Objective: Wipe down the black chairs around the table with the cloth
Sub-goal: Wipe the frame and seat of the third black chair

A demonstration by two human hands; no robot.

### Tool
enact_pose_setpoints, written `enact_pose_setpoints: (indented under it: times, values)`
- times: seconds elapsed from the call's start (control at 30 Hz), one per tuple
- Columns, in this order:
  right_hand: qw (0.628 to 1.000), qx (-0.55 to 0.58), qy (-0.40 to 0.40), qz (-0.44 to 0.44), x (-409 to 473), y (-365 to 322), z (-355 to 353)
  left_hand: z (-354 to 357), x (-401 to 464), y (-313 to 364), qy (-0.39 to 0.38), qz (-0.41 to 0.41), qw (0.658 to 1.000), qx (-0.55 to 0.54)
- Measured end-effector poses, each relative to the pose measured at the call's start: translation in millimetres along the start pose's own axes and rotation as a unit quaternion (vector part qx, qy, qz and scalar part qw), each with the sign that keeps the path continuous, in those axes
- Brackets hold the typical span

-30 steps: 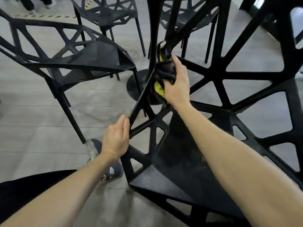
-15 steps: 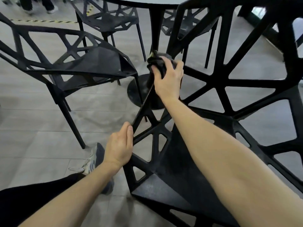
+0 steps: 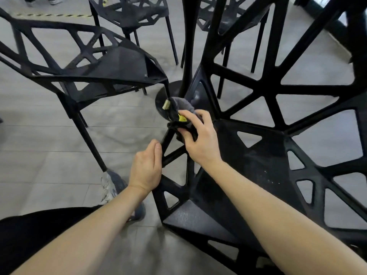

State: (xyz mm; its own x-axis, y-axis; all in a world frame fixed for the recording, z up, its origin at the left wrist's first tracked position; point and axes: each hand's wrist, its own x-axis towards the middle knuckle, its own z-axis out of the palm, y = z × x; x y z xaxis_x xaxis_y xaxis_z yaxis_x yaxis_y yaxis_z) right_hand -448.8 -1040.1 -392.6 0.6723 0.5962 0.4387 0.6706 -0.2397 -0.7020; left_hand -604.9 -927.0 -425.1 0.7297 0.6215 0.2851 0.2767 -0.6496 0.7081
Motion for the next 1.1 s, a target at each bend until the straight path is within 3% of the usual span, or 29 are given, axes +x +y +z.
enact_pose_setpoints:
  times: [0.13, 0.27, 0.37, 0.57, 0.7, 0.77, 0.87, 1.0, 1.03, 1.1]
  values:
    - [0.989, -0.105, -0.099, 0.03, -62, 44, -29, 0, 0, 2, -0.004, 0.003, 1.0, 0.009]
    - [0.997, -0.066, -0.022, 0.032, -15, 16, -21, 2, 2, 0, 0.0, 0.009, 1.0, 0.021]
    - [0.998, -0.006, -0.04, 0.042, -28, 7, -2, 3, 3, -2, 0.006, 0.013, 0.999, 0.033]
    - [0.958, -0.251, -0.132, 0.038, -59, 66, -39, 3, 3, -3, -0.002, 0.015, 0.999, 0.041]
    - [0.969, -0.201, -0.078, 0.117, -69, 35, -8, 3, 4, -3, 0.01, 0.01, 1.0, 0.028]
    - [0.978, -0.155, -0.129, 0.046, -92, 18, -10, 3, 4, -4, 0.012, 0.009, 1.0, 0.022]
    - [0.958, -0.163, -0.231, -0.053, -90, 45, -34, 2, 2, 1, 0.008, 0.001, 1.0, 0.025]
    - [0.945, -0.249, -0.085, 0.195, -54, 73, -32, 0, 2, 5, 0.01, 0.004, 0.999, 0.03]
    - [0.949, -0.241, -0.089, 0.185, -58, 63, -21, 0, 3, 6, 0.009, 0.006, 1.0, 0.028]
    - [0.971, -0.178, -0.147, 0.068, -76, 35, -12, 0, 4, 4, 0.008, 0.005, 1.0, 0.026]
